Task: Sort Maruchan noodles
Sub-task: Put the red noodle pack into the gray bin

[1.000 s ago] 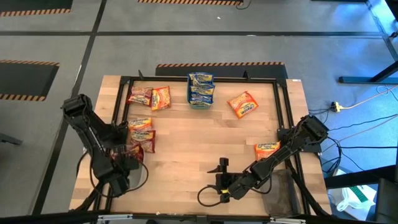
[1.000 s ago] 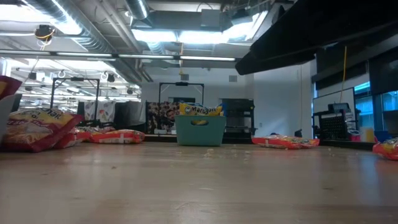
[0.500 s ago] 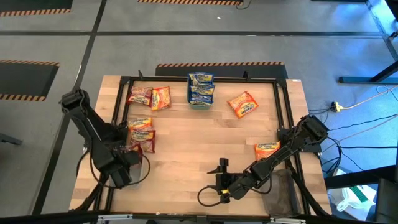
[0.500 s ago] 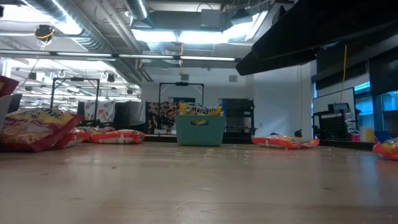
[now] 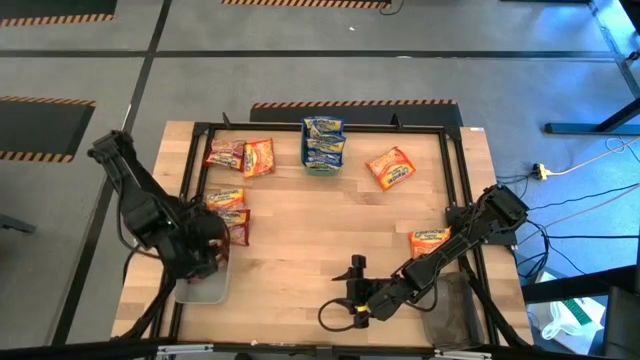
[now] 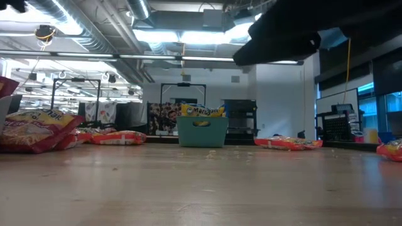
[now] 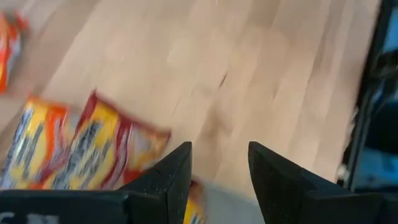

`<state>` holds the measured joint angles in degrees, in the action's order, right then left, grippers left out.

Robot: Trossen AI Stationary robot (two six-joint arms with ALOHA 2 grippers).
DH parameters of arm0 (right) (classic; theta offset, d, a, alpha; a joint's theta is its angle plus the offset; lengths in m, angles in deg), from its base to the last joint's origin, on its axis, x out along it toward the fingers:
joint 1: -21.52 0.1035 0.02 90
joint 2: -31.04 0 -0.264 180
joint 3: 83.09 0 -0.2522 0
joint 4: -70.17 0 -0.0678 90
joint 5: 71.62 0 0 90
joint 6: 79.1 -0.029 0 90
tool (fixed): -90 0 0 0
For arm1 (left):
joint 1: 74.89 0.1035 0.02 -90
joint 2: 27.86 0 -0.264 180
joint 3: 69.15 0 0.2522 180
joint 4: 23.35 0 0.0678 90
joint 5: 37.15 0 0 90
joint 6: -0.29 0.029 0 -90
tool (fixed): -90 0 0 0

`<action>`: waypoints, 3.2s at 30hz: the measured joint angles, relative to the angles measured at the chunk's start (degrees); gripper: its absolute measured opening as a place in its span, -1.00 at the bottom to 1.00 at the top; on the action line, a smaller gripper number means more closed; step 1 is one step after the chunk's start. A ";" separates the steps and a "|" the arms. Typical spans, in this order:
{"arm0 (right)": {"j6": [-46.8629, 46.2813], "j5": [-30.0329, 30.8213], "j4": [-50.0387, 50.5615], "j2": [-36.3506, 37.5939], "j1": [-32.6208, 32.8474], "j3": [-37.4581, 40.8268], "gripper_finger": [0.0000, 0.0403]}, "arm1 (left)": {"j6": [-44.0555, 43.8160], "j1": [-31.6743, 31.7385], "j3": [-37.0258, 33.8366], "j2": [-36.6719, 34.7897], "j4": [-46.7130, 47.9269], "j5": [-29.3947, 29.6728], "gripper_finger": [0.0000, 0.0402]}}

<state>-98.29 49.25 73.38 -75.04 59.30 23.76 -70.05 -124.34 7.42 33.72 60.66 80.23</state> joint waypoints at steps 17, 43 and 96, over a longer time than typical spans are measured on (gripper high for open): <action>0.19 -7.78 1.05 0.00 -11.35 0.00 0.60 | 4.25 11.86 0.02 0.65 -1.68 1.15 -0.22; 16.68 -35.47 -0.34 -6.60 -24.70 2.70 0.74 | 54.13 64.72 -13.39 1.05 -5.22 -32.43 0.21; 16.23 -40.92 -3.32 -6.69 -29.18 4.02 0.74 | 69.13 70.38 -20.33 16.61 -7.32 -43.78 -0.97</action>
<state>-82.06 8.33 70.06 -81.73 30.12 27.78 -0.92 -53.96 -12.91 50.33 53.35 36.45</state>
